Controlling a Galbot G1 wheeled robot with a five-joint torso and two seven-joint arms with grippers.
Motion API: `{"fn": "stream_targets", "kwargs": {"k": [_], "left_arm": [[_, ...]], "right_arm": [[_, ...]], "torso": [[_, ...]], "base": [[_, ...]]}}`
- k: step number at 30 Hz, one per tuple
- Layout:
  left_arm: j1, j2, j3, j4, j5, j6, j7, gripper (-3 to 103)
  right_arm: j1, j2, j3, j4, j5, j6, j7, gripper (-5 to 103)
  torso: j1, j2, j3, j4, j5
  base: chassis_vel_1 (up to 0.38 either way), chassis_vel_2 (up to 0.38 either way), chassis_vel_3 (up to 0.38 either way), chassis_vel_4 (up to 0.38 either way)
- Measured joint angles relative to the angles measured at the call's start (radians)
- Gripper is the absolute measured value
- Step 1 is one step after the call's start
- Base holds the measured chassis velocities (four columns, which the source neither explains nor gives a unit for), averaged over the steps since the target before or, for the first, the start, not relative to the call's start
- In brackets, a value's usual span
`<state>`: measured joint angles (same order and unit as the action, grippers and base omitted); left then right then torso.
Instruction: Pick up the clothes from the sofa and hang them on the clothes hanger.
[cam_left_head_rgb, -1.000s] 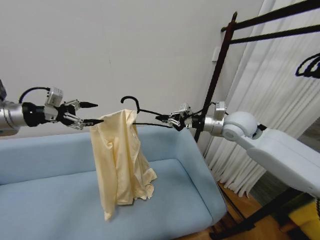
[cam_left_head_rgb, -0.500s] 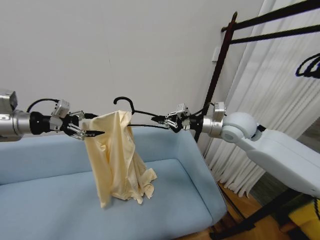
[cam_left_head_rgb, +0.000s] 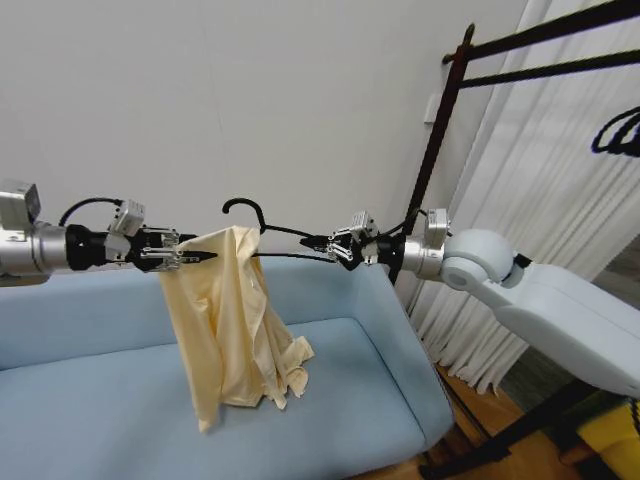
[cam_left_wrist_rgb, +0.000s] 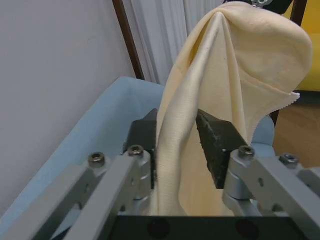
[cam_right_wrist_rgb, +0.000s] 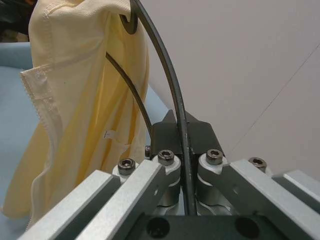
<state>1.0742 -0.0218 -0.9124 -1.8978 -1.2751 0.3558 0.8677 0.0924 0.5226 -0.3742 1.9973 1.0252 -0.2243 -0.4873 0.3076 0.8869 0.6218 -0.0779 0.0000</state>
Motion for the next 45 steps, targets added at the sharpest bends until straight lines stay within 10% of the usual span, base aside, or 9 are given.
{"fn": "stream_targets", "kwargs": {"k": [6, 14, 36, 45], "left_arm": [[-0.002, -0.004, -0.001, -0.004, -0.010, -0.006, -0.006, 2], [-0.005, -0.013, -0.005, -0.012, -0.013, -0.007, -0.012, 2], [-0.038, -0.048, -0.037, 0.086, -0.017, -0.103, 0.068, 2], [-0.049, -0.071, -0.054, 0.084, -0.128, -0.120, 0.149, 2]], "right_arm": [[-0.004, -0.015, -0.004, 0.017, 0.005, 0.003, 0.018, 2], [-0.008, -0.019, -0.007, 0.033, 0.016, 0.002, 0.058, 1], [-0.144, -0.153, 0.038, 0.036, 0.074, 0.014, 0.372, 88], [-0.333, 0.016, 0.041, 0.031, 0.074, -0.016, 0.459, 100]], "torso": [[0.000, 0.000, 0.000, 0.0000, 0.0000], [0.000, 0.000, 0.000, 0.0000, 0.0000], [0.000, 0.000, 0.000, -0.0001, 0.0000], [0.000, 0.000, 0.000, 0.0002, -0.0003]], "base": [[0.000, 0.000, 0.000, 0.000], [0.000, 0.000, 0.000, 0.000], [0.000, 0.000, 0.000, 0.000], [0.000, 0.000, 0.000, 0.000]]}}
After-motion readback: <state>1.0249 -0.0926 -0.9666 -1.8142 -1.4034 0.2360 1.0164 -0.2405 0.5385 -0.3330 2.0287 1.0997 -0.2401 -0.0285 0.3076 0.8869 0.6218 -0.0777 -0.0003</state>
